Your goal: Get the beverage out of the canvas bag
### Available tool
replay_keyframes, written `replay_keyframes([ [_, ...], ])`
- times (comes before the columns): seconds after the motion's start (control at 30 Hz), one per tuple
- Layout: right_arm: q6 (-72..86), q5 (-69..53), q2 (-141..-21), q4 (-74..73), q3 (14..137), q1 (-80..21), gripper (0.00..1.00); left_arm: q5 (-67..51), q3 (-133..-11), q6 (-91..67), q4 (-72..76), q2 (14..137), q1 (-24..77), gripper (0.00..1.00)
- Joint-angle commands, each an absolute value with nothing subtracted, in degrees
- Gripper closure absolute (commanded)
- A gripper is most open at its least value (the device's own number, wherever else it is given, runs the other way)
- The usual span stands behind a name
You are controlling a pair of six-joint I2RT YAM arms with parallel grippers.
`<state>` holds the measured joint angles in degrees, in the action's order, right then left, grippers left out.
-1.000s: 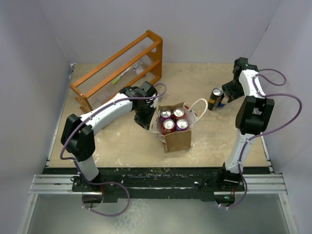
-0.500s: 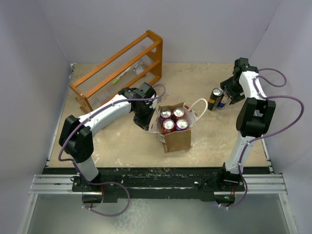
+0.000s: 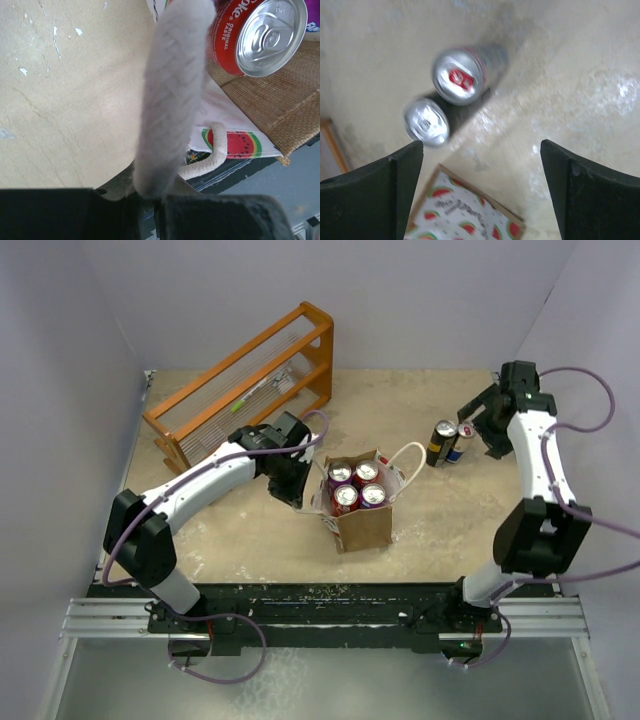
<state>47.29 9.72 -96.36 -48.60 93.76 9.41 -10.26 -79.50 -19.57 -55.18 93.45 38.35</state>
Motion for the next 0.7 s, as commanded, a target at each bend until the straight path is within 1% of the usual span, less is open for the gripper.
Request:
replay_keyframes([
  [0.0,38.5,1.7,-86.7,-46.8,79.7,9.3,0.0,-10.4,-76.7,-22.5,-52.5,88.7,37.5,1.0],
  [0.1,34.9,-0.5,-78.5,-45.7,70.4,9.2,0.0,-10.8,-74.8,-23.6,-50.3,87.0,37.5,1.0],
  [0.17,33.9,-4.9,-71.5,-44.4,65.3,9.3,0.0,-10.9,-73.7,-24.1,-48.6,86.2,37.5,1.0],
  [0.27,33.4,-11.0,-64.9,-44.5,61.7,9.2,0.0,-11.3,-74.5,-25.7,-49.5,86.6,37.5,1.0],
  [0.33,31.2,-11.9,-63.3,-44.1,62.1,9.2,0.0,-12.8,-74.7,-26.9,-49.1,85.9,37.5,1.0],
  [0.5,28.7,-24.6,-63.5,-43.5,66.1,8.7,0.0,-14.7,-72.1,-29.0,-46.5,83.5,37.5,1.0],
  [0.67,24.5,-25.5,-63.0,-44.9,75.1,2.9,0.01,-15.1,-72.3,-30.0,-46.3,83.1,37.5,1.0],
])
